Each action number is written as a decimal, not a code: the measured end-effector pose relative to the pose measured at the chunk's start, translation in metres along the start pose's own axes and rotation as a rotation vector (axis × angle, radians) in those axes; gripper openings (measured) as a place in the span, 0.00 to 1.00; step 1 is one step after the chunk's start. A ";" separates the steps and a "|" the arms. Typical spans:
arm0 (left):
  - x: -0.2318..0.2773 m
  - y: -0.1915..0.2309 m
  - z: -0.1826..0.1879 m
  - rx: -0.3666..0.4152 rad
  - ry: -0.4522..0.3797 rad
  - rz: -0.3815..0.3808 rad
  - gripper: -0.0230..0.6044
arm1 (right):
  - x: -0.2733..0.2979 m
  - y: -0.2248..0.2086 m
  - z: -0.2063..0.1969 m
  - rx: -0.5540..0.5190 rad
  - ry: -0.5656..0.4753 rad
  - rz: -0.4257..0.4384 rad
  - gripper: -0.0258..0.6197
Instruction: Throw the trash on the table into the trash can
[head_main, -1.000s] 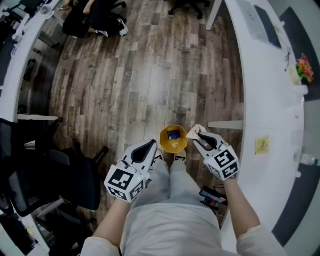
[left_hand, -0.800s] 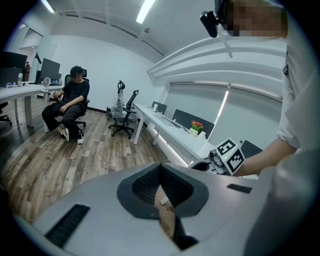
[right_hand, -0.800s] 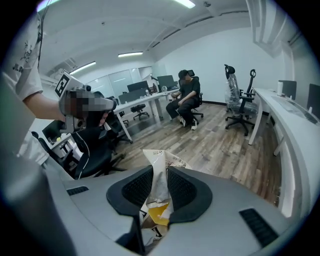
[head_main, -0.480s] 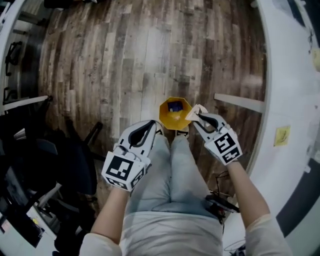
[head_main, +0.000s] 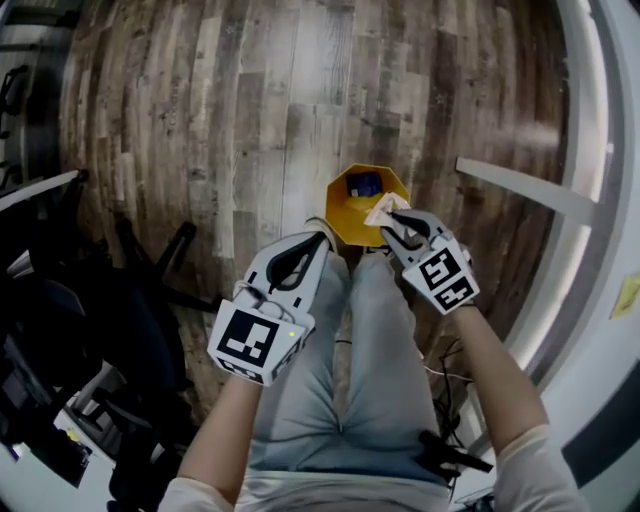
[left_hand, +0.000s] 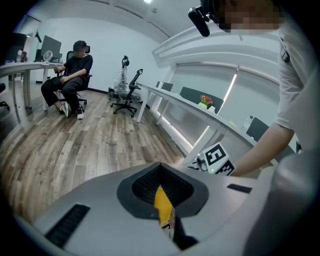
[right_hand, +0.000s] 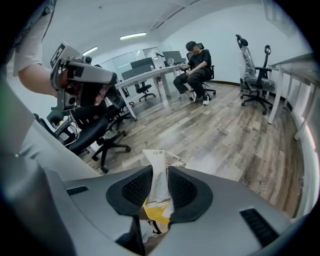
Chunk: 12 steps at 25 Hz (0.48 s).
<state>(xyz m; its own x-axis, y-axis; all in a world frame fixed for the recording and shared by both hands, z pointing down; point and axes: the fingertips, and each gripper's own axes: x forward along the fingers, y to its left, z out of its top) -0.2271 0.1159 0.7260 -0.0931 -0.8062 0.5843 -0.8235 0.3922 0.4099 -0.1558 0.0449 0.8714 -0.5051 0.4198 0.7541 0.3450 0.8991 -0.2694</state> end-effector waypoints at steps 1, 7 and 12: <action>0.006 0.004 -0.010 -0.002 0.003 -0.003 0.04 | 0.013 -0.001 -0.008 0.002 0.003 0.001 0.21; 0.032 0.033 -0.059 -0.017 0.027 0.004 0.04 | 0.081 -0.008 -0.061 0.019 0.031 0.009 0.21; 0.042 0.047 -0.073 -0.022 0.022 0.015 0.04 | 0.111 -0.011 -0.090 0.013 0.082 0.028 0.35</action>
<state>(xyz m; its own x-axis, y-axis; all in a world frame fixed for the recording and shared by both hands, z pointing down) -0.2288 0.1332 0.8214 -0.0931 -0.7904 0.6054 -0.8096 0.4141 0.4161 -0.1442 0.0705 1.0125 -0.4287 0.4333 0.7928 0.3472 0.8891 -0.2982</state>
